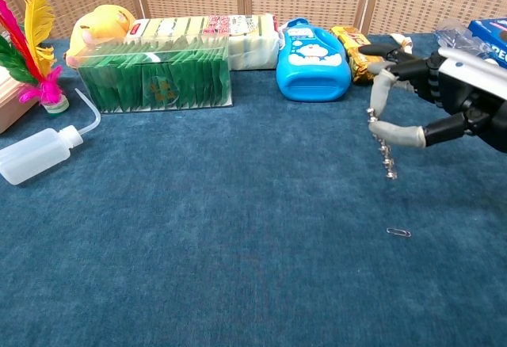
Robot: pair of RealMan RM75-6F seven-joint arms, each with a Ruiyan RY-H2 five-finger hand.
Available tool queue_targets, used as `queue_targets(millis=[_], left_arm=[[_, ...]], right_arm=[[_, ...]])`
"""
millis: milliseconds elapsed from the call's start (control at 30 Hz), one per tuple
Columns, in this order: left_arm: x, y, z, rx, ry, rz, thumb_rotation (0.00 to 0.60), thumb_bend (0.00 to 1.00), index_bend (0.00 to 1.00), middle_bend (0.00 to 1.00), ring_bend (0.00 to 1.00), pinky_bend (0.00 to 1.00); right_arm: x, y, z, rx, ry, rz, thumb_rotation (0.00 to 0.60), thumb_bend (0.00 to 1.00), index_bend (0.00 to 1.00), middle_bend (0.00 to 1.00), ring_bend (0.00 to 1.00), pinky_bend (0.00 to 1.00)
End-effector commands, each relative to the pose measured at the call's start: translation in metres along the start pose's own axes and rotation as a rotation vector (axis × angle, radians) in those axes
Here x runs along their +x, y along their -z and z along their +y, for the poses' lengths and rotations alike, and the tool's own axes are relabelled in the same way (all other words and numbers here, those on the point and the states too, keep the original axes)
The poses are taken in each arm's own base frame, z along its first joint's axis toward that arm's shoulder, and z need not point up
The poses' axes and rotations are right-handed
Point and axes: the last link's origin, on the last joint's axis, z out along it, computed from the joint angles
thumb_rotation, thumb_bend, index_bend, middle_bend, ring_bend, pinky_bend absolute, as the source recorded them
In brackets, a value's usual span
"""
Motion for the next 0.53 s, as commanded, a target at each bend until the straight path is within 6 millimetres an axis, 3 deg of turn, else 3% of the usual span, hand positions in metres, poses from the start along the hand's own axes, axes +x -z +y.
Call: queue_targets(millis=[33, 533], left_arm=[[0.000, 0.000, 0.000, 0.001, 0.000, -0.001, 0.600, 0.05, 0.00, 0.00, 0.00, 0.00], [-0.002, 0.000, 0.001, -0.001, 0.000, -0.009, 0.600, 0.05, 0.00, 0.00, 0.00, 0.00]], right_arm=[[-0.002, 0.002, 0.005, -0.011, 0.017, -0.006, 0.600, 0.41, 0.71, 0.00, 0.00, 0.00], [-0.015, 0.007, 0.022, -0.044, 0.032, -0.028, 0.600, 0.41, 0.73, 0.00, 0.00, 0.00]])
